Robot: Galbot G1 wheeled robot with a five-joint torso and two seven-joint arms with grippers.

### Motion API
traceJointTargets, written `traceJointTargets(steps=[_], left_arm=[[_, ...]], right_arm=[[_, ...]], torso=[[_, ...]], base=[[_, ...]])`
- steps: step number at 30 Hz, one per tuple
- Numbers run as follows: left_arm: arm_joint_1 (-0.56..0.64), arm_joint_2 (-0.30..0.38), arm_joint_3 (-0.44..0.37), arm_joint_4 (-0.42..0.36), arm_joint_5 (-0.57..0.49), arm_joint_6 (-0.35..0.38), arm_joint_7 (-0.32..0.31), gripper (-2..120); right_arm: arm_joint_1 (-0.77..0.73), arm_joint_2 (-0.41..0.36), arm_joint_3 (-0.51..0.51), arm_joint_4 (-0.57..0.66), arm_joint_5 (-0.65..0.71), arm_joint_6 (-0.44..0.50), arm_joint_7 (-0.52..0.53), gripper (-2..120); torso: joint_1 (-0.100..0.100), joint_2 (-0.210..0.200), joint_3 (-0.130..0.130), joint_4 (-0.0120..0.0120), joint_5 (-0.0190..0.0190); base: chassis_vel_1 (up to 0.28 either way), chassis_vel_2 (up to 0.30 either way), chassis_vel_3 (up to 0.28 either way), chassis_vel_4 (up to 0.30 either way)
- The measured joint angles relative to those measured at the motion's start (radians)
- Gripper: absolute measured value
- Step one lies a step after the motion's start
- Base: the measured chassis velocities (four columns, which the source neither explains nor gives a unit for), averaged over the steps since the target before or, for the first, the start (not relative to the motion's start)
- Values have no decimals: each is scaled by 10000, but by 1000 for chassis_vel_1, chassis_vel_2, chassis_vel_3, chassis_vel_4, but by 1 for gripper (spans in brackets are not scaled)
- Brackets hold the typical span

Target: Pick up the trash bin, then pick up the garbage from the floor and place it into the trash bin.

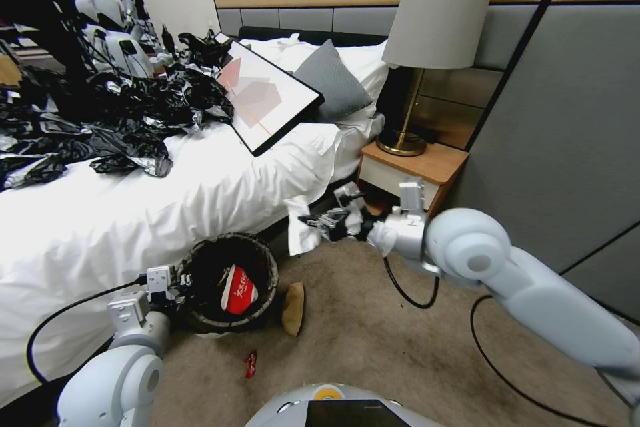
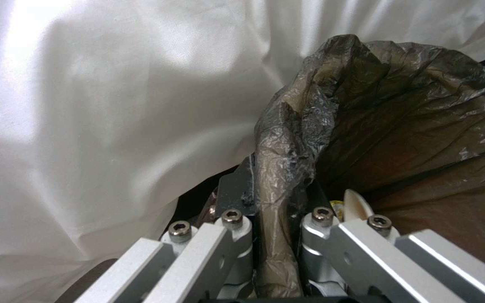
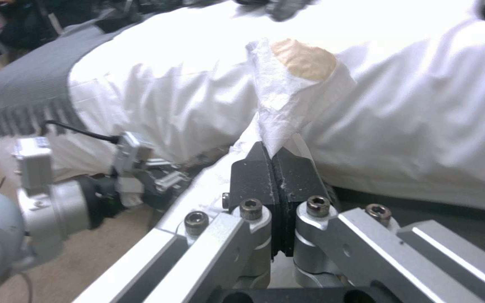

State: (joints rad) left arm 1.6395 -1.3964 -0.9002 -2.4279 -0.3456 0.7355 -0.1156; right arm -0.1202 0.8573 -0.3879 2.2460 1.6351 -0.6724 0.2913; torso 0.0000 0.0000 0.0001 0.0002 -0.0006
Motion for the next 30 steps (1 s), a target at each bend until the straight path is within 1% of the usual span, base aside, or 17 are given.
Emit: traceJointTargets(steps=[1, 2, 4, 5, 7, 8, 10, 12, 14, 17, 18, 20, 22, 24, 30], left_arm=[[0, 0, 0, 0, 0, 0, 0, 4], [-8, -14, -4, 30, 27, 0, 8, 4], [-15, -71, -4, 78, 57, 0, 23, 4], [-15, -71, -4, 78, 57, 0, 23, 4], [-75, -82, -28, 128, 62, 0, 41, 4], [-112, -33, -48, 158, 61, 0, 42, 4], [-123, -2, -59, 167, 59, 0, 43, 4], [-121, 74, -89, 171, 51, -1, 51, 4], [-113, 79, -92, 171, 48, 0, 54, 4], [-129, 71, -97, 171, 42, 0, 57, 4], [-129, 71, -97, 171, 42, 0, 57, 4], [-133, 58, -106, 170, 40, 0, 56, 4], [-126, 57, -110, 170, 36, -1, 57, 4], [-87, 52, -154, 169, 22, 0, 58, 4], [-66, 58, -247, 154, -31, 0, 77, 4]], right_arm=[[0, 0, 0, 0, 0, 0, 0, 0], [283, 282, -320, -134, 56, 0, 75, 0], [664, 732, -815, -342, 216, 0, 329, 0], [664, 732, -815, -342, 216, 0, 329, 0], [918, 1169, -1295, -627, 277, -5, 512, 0], [988, 1354, -1518, -818, 240, -6, 563, 0], [1010, 1452, -1620, -928, 183, -8, 583, 0], [1014, 1805, -2041, -1352, -143, -5, 662, 0], [988, 1887, -2130, -1436, -190, -1, 692, 0], [786, 2377, -2551, -1873, -527, 11, 784, 0], [786, 2377, -2551, -1873, -527, 11, 784, 0], [604, 2782, -2781, -2212, -775, 17, 820, 0], [561, 2878, -2820, -2291, -814, 18, 834, 0], [419, 3147, -2960, -2547, -963, 18, 851, 0], [301, 3390, -3137, -2939, -1212, 23, 835, 0]], torso=[[0, 0, 0, 0, 0], [0, 0, 0, -1, 6], [0, 0, 0, -2, 0], [0, 0, 0, -2, 0], [0, 0, 0, -1, 4], [0, 0, 0, -1, 2], [0, 0, 0, -1, 2], [0, -1, 0, -3, 4], [0, -1, 0, -3, 3], [0, 0, -1, -2, 3], [0, 0, -1, -2, 3], [0, -1, 0, -2, 4], [0, 0, 0, -3, 3], [0, -1, 0, -1, 3], [0, -1, 0, -2, 3]], base=[[0, 0, 0, 0], [0, 0, 0, 0], [0, 0, 0, 0], [0, 0, 0, 0], [0, 0, 0, 0], [0, 0, 0, 0], [0, 0, 0, 0], [0, 0, 0, 0], [0, 0, 0, 0], [0, 0, 0, 0], [0, 0, 0, 0], [0, 0, 0, 0], [0, 0, 0, 0], [0, 0, 0, 0], [0, 0, 0, 0]])
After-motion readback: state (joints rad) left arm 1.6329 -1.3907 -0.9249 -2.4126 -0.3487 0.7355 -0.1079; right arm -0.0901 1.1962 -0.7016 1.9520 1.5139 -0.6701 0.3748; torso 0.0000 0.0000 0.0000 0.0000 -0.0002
